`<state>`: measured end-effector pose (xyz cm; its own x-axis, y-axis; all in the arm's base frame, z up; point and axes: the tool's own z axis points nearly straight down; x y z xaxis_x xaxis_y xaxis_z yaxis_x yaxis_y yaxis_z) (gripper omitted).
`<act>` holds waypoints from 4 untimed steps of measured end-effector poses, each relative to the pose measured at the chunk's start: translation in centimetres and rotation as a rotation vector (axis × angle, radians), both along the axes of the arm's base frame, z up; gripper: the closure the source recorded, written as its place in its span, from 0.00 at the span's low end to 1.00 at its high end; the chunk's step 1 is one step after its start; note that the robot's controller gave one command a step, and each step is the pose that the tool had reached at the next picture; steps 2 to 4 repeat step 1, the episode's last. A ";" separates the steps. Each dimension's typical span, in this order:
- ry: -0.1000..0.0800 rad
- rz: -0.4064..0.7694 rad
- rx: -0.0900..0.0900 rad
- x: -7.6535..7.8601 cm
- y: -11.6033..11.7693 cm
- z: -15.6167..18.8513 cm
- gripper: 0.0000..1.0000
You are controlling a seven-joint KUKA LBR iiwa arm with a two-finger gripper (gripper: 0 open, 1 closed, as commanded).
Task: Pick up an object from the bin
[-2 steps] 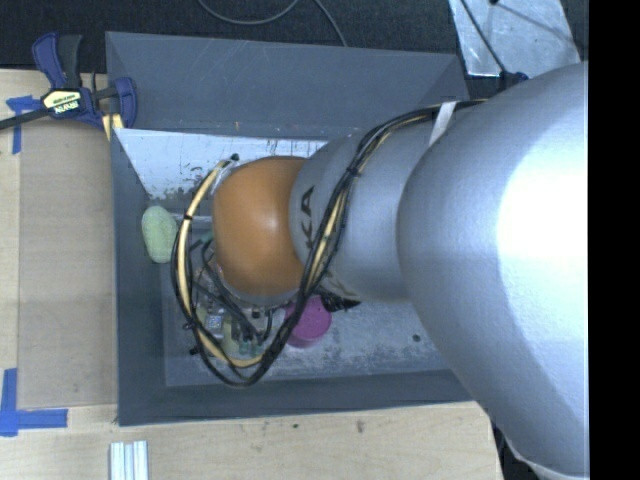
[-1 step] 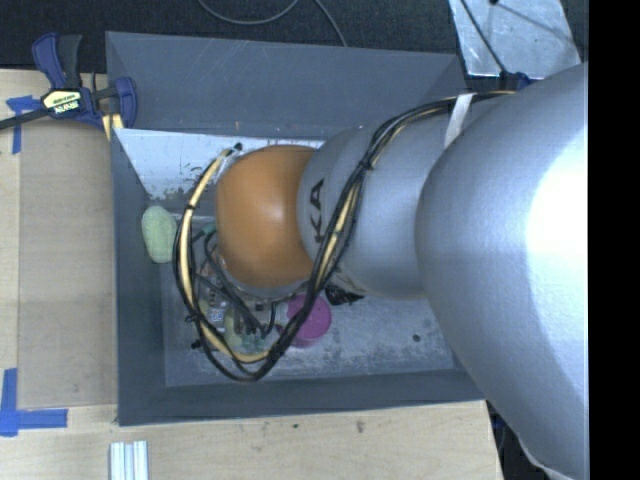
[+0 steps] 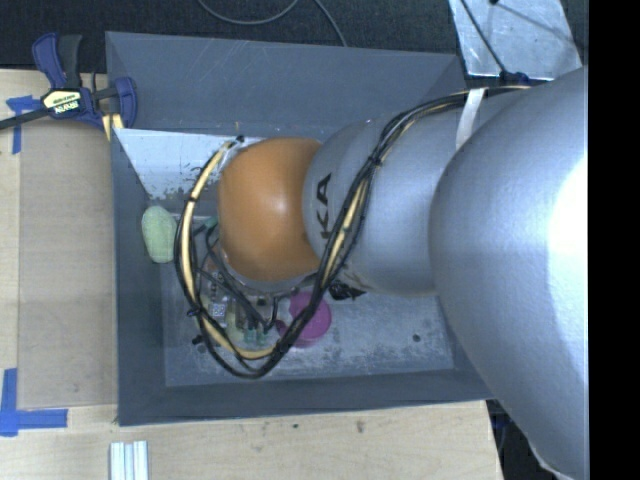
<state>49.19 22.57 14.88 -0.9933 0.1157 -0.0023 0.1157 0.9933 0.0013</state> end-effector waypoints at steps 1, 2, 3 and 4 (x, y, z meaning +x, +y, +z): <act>0.000 0.000 0.000 0.0 0.0 1.1 1.00; 0.000 0.000 0.000 0.0 0.0 1.1 1.00; 0.000 0.000 0.000 0.0 0.0 1.1 1.00; 0.000 0.000 0.000 0.0 0.0 1.1 1.00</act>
Offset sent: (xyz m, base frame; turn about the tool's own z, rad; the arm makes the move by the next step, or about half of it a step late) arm 0.0002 0.0001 0.0493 0.0000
